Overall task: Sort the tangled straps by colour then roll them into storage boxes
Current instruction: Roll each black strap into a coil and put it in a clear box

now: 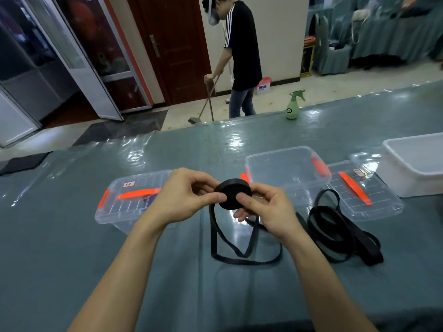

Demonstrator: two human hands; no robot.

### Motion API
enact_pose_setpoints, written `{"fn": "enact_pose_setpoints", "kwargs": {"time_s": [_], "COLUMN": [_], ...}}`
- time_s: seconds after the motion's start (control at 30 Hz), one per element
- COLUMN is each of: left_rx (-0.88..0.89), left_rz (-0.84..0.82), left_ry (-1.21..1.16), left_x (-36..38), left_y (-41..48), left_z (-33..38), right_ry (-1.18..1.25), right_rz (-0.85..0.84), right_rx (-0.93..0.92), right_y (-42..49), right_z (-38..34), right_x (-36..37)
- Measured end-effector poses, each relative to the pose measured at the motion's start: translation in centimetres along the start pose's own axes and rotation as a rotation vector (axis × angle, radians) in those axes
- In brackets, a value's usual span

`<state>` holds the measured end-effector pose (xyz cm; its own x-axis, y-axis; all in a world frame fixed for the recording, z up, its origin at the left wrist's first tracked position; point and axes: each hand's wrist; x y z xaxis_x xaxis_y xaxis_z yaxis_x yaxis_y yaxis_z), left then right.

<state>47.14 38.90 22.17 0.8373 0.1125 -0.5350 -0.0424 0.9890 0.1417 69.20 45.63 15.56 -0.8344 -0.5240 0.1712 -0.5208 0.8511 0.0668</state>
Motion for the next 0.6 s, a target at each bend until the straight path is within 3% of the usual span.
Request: {"fn": "enact_pose_setpoints", "kwargs": {"time_s": [0.07, 0.2, 0.27, 0.33, 0.43, 0.53, 0.6], "left_rx": [0.011, -0.029, -0.063, -0.098, -0.051, 0.035, 0.032], "left_rz": [-0.046, 0.000, 0.025, 0.029, -0.113, -0.195, -0.162], "left_ry": [0.100, -0.095, -0.098, 0.085, 0.575, 0.927, 0.858], "left_x": [-0.4, 1.2, 2.2, 3.0, 4.6, 7.2, 8.2], "left_y": [0.2, 0.2, 0.0, -0.2, 0.6, 1.7, 2.0], "left_z": [0.2, 0.5, 0.6, 1.1, 2.8, 4.5, 4.5], "right_ry": [-0.022, 0.033, -0.004, -0.261, -0.783, -0.859, -0.838], "right_rz": [0.003, 0.046, -0.032, -0.118, -0.140, -0.210, -0.167], "right_rx": [0.010, 0.013, 0.027, 0.015, -0.065, -0.133, -0.158], "right_y": [-0.1, -0.1, -0.2, -0.1, 0.0, -0.2, -0.8], "right_z": [0.1, -0.1, -0.4, -0.6, -0.7, -0.4, 0.0], "right_x": [-0.1, -0.9, -1.9, -3.4, -5.5, -6.6, -7.7]}}
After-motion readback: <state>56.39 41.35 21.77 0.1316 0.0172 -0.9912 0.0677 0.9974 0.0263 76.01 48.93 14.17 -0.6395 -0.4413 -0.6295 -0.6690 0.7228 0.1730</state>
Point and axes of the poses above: each hand's wrist, its own y-axis towards the middle knuckle, its own x-axis out of the palm, z = x × y, and after that the axes turned 3 degrees about -y, right-handed
